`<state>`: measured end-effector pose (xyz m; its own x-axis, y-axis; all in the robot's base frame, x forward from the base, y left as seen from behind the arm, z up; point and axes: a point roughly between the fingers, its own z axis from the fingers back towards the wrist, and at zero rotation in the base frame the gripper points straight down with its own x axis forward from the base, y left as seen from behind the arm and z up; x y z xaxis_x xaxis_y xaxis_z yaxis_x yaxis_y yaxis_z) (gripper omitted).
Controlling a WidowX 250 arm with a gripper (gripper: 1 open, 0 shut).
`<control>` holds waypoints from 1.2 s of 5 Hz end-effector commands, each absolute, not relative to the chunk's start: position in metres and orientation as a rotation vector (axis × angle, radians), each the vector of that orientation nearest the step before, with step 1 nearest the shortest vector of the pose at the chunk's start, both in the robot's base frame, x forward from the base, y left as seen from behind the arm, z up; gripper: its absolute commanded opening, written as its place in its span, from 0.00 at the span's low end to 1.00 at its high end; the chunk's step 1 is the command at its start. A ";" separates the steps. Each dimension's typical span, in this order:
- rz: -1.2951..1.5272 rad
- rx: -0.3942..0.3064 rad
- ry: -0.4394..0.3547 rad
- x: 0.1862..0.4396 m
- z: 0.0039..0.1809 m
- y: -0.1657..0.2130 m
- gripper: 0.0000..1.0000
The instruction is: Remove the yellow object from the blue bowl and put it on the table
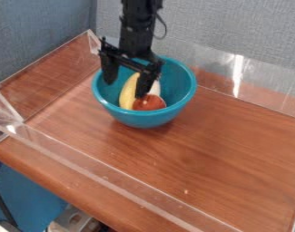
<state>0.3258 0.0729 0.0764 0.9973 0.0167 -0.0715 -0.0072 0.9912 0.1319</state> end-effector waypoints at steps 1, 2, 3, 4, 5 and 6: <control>0.008 0.135 0.036 0.335 0.078 0.075 0.00; -0.013 0.133 0.033 0.330 0.079 0.075 0.00; -0.041 0.109 -0.031 0.326 0.111 0.073 0.00; -0.099 0.080 -0.125 0.333 0.151 0.051 0.00; -0.174 0.051 -0.209 0.341 0.186 0.020 0.00; -0.254 0.039 -0.215 0.343 0.184 -0.019 0.00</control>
<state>0.3400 -0.0229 0.1620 0.9554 -0.2615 0.1374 0.2575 0.9651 0.0470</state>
